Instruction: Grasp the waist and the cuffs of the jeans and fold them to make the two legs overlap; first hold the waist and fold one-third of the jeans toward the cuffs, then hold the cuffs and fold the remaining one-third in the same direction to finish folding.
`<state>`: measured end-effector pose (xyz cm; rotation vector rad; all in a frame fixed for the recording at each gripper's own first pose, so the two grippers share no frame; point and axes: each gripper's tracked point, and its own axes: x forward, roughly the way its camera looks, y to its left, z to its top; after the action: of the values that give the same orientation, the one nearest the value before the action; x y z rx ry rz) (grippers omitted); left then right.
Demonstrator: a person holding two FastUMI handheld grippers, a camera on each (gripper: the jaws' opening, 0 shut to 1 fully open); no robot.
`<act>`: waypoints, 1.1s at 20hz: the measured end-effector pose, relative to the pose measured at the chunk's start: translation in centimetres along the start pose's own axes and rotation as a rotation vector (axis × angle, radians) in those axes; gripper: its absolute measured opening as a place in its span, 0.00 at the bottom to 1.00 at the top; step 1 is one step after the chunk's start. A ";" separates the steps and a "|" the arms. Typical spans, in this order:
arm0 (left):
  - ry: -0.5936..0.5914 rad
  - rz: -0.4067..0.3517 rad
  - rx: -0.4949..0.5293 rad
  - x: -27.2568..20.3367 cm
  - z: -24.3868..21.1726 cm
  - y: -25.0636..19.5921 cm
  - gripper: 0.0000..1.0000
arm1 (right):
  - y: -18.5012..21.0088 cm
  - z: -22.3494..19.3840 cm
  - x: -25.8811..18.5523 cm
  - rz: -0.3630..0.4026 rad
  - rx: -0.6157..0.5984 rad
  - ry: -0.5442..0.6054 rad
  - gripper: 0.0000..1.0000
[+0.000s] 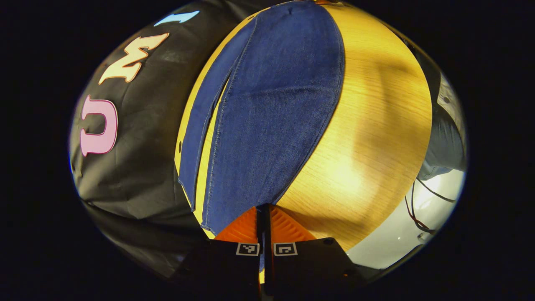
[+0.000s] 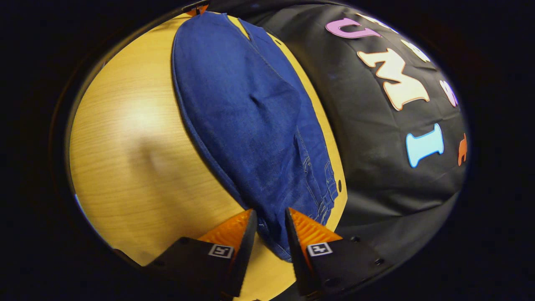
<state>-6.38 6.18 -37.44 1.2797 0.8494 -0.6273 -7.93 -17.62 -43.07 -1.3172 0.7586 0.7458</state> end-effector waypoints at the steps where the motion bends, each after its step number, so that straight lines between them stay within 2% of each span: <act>1: 0.002 0.000 -0.003 0.0 0.0 0.0 0.00 | 0.1 0.0 0.3 -0.009 -0.019 0.004 0.39; 2: 0.004 0.000 -0.010 -0.1 0.0 0.0 0.00 | 0.5 -0.1 0.5 0.006 -0.021 0.015 0.25; 3: 0.006 0.001 -0.019 -0.1 0.1 0.1 0.00 | 0.7 -0.2 0.7 0.015 -0.005 0.029 0.28; 5: 0.015 -0.004 -0.050 -0.1 0.0 0.2 0.00 | -0.1 -0.4 0.4 -0.002 0.057 0.046 0.02; 7: 0.038 -0.021 -0.147 -0.2 0.0 0.4 0.00 | -0.9 -0.3 0.3 -0.019 0.179 0.039 0.07; 9: 0.052 -0.007 -0.293 -1.0 0.6 1.3 0.00 | -2.8 0.6 -0.7 -0.098 0.252 0.019 0.05; 12: 0.060 0.100 -0.461 -2.8 1.0 5.0 0.00 | -6.0 1.8 -2.6 -0.191 0.382 -0.020 0.04; 14: 0.051 0.167 -0.527 -4.1 1.1 7.8 0.00 | -8.7 3.1 -3.8 -0.248 0.459 -0.061 0.05; 16: 0.041 0.195 -0.605 -5.0 1.0 9.9 0.00 | -11.3 4.3 -3.8 -0.291 0.516 -0.083 0.05; 18: 0.044 0.229 -0.644 -5.4 0.3 11.8 0.00 | -13.1 5.5 -3.4 -0.325 0.554 -0.109 0.04; 22: 0.025 0.279 -0.624 -4.0 1.7 18.2 0.00 | -16.4 7.5 -2.4 -0.381 0.630 -0.115 0.04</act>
<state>6.34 7.90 -23.88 0.8117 0.7845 -0.1010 4.75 -11.98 -31.33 -0.7990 0.5603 0.2366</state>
